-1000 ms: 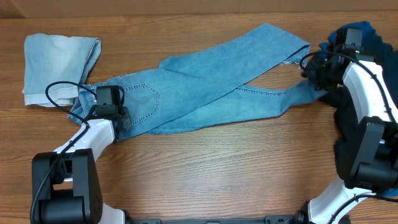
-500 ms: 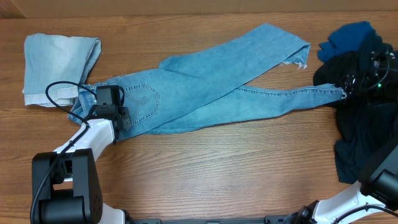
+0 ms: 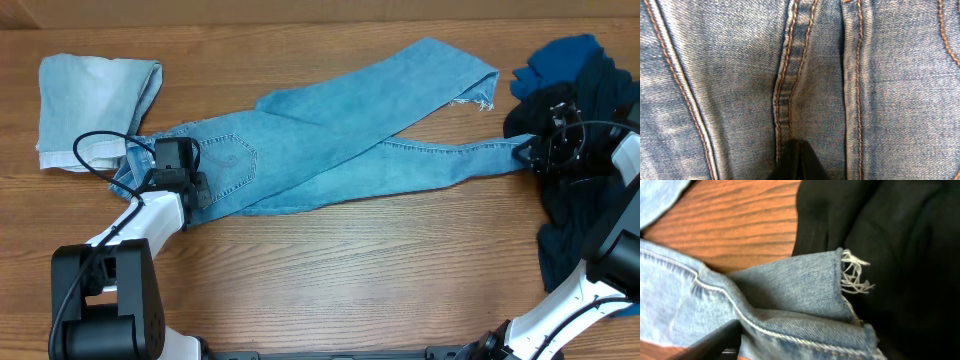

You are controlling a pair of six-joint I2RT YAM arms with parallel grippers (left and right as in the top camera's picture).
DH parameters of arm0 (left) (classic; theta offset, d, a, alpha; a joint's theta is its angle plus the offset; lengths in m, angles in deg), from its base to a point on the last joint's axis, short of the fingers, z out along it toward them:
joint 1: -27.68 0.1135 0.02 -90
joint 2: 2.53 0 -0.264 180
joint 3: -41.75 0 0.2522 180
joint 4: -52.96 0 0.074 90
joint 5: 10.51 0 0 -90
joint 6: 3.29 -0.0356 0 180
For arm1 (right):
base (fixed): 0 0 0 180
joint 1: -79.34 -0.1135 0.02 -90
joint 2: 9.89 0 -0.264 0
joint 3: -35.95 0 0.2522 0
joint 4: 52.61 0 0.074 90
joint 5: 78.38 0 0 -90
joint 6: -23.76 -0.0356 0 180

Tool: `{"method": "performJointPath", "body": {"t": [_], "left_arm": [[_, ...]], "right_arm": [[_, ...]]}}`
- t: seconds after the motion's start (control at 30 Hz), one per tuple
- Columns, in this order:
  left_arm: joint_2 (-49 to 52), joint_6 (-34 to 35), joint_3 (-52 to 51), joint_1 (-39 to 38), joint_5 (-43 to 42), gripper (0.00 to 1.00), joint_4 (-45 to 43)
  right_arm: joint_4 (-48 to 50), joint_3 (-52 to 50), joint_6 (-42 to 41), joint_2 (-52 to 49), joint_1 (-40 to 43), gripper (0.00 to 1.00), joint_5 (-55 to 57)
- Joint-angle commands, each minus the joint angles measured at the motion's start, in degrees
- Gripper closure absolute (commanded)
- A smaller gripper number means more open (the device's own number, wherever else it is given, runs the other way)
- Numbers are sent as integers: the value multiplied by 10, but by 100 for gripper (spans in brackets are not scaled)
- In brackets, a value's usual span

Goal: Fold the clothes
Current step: 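Grasp the lower leg hem with the right gripper and pull it rightward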

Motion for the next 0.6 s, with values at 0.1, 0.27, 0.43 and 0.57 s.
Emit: {"method": "performJointPath", "body": {"t": [0.1,0.27,0.43,0.57], "left_arm": [[21,6,-16,10,0,96,10],[21,6,-16,10,-10,96,11],[21,6,-16,10,-16,96,10],[21,6,-16,10,-16,96,11]], "right_arm": [[-52,11,-20,2,-3,76,-83],[-90,27,-35,66,-25,96,-112],[-71,56,-168,162,-102,77,90],[-72,56,-179,164,-134,71,117]]}}
